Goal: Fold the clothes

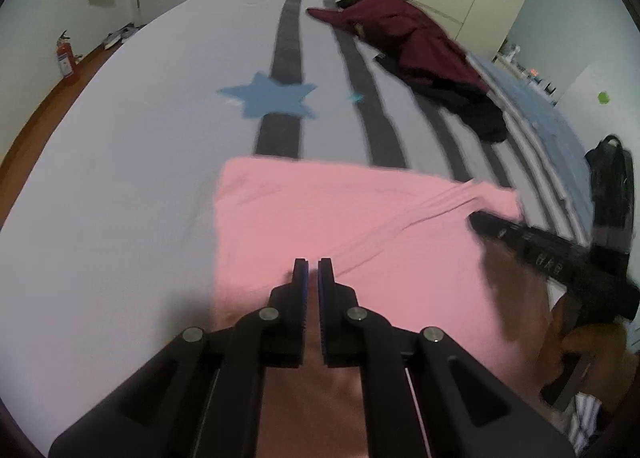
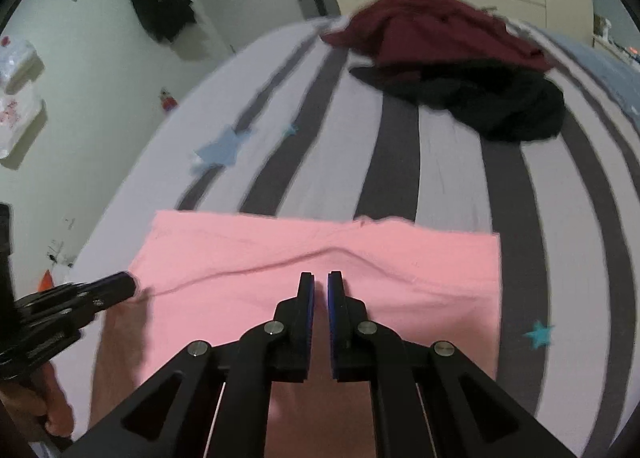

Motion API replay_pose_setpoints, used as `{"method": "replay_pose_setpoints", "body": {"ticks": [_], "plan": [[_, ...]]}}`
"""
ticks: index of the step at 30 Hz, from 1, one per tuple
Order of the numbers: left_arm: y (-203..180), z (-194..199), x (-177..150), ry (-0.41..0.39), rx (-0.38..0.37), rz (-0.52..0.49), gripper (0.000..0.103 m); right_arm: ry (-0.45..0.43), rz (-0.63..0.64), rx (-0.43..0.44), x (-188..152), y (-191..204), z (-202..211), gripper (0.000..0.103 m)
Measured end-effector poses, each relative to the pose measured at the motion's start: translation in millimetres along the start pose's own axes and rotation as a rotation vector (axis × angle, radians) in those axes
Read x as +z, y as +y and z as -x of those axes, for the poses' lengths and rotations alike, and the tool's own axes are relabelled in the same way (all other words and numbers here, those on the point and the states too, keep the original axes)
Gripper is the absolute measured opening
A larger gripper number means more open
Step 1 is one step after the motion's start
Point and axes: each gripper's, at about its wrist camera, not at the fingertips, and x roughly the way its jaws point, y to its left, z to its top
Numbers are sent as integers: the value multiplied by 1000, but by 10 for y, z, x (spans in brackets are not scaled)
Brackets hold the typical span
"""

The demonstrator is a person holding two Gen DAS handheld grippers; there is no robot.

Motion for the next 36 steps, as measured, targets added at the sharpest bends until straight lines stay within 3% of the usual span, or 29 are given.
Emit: {"method": "replay_pose_setpoints", "body": {"ticks": [5, 11, 20, 24, 31, 36], "plan": [[128, -40, -23, 13, -17, -24, 2, -36, -67, -58, 62, -323, 52, 4], [169, 374, -141, -22, -18, 4, 2, -98, -116, -104, -73, -555, 609, 10], [-187, 1006, -1083, 27, -57, -56, 2, -2, -18, -27, -1228, 115, 1314, 10], [-168, 1039, -1525, 80, -7, -69, 3, 37, -1, -42, -1716, 312, 1424, 10], [-46, 1130, -2133, 63, 46, -55, 9, 32, -49, -117, -2378, 215, 1591, 7], [3, 1176, -2235, 60, 34, 4, 12, -2, -55, -137, -2603, 194, 1677, 7]]}}
